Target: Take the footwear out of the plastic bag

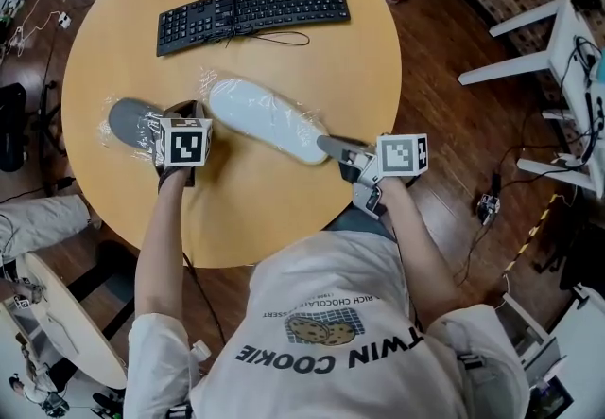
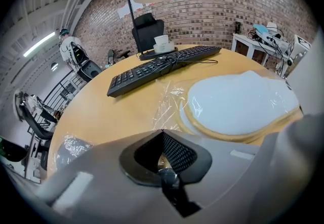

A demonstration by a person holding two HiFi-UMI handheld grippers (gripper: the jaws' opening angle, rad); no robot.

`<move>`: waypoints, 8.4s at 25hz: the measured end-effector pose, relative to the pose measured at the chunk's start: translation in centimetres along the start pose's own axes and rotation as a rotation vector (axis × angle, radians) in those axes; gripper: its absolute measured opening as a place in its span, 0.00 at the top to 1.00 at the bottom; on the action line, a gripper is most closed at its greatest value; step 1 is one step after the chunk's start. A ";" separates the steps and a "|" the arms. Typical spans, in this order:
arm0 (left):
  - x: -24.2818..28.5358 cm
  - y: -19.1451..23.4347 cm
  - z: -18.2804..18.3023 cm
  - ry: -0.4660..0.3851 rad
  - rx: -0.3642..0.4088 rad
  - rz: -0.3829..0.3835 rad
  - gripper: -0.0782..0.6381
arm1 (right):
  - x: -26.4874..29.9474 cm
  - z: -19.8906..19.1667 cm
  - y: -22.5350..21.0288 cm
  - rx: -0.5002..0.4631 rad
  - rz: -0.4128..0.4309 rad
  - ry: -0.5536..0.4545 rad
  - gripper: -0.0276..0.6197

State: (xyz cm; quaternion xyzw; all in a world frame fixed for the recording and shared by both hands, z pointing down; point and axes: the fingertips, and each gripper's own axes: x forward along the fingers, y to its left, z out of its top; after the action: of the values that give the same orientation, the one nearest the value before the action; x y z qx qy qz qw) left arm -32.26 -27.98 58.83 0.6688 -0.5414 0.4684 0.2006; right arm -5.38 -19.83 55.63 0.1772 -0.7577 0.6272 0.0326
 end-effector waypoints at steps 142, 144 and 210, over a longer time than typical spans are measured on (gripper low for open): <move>-6.4 4.1 0.5 -0.203 -0.292 0.064 0.88 | -6.0 3.0 7.0 -0.045 0.291 -0.176 0.87; -8.5 5.0 -0.2 -0.252 -0.346 0.081 0.88 | -4.8 1.5 6.8 -0.029 0.286 -0.147 0.87; -33.3 -30.8 -6.3 -0.590 -0.574 0.107 0.88 | -16.4 -14.6 11.4 -1.009 -0.114 0.017 0.81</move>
State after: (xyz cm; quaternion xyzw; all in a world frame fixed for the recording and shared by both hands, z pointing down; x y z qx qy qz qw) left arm -5.96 5.04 41.12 0.6621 -0.7184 0.0962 0.1906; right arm 3.88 -0.31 43.59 0.1754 -0.9552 0.1815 0.1548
